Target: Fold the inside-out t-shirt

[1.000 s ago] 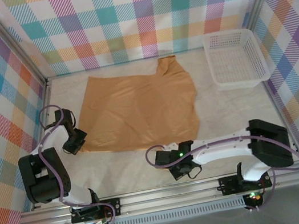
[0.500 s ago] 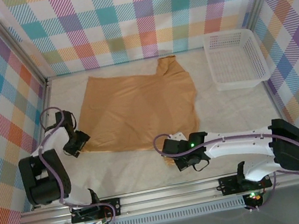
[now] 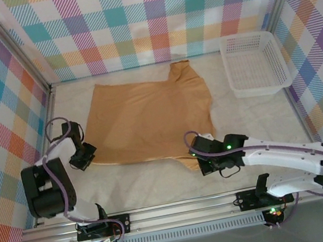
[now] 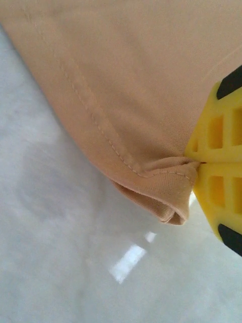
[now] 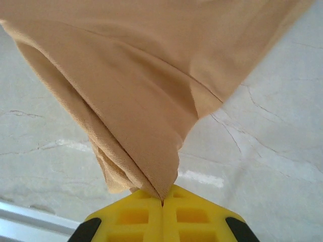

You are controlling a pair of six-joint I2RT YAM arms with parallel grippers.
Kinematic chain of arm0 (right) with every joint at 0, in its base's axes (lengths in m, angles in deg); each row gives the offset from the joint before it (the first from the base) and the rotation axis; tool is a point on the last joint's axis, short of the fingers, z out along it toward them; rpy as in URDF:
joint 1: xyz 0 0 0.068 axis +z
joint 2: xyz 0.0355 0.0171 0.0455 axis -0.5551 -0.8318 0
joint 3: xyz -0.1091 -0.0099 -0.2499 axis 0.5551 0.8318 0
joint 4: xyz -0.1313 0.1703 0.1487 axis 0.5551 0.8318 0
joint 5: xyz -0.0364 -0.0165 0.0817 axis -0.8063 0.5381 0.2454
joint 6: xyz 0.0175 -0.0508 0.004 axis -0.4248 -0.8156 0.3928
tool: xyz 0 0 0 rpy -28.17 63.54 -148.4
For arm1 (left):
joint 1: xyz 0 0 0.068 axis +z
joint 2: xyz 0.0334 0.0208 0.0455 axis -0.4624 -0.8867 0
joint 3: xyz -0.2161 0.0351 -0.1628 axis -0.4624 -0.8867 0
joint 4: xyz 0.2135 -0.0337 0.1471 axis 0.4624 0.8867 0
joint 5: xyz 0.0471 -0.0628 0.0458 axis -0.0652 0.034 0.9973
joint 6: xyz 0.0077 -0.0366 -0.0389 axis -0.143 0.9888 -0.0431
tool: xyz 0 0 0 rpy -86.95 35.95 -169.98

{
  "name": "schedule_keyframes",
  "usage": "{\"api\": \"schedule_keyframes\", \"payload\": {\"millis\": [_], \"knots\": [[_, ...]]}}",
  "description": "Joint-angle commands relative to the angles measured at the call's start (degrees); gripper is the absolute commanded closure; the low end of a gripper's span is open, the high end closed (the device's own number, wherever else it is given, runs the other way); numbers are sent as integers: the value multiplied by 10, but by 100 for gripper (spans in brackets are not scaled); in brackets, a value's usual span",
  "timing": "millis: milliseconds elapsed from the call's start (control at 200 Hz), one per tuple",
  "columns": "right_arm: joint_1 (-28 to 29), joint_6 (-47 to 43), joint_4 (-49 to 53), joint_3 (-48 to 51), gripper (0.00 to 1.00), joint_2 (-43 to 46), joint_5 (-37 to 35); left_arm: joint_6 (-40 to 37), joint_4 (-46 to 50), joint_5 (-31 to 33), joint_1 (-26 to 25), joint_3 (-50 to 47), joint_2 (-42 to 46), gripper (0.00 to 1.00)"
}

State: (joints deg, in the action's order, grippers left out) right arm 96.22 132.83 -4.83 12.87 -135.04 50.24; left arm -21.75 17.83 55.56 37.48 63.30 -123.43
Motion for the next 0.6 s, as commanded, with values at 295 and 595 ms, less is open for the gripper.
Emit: {"api": "schedule_keyframes", "payload": {"millis": [295,595], "knots": [[-95,-71,89,-77,100,30,59,26,152,-14,-71,-11,233,100],[-259,-222,4,-184,100,-107,97,3,132,30,-70,121,59,100]]}}
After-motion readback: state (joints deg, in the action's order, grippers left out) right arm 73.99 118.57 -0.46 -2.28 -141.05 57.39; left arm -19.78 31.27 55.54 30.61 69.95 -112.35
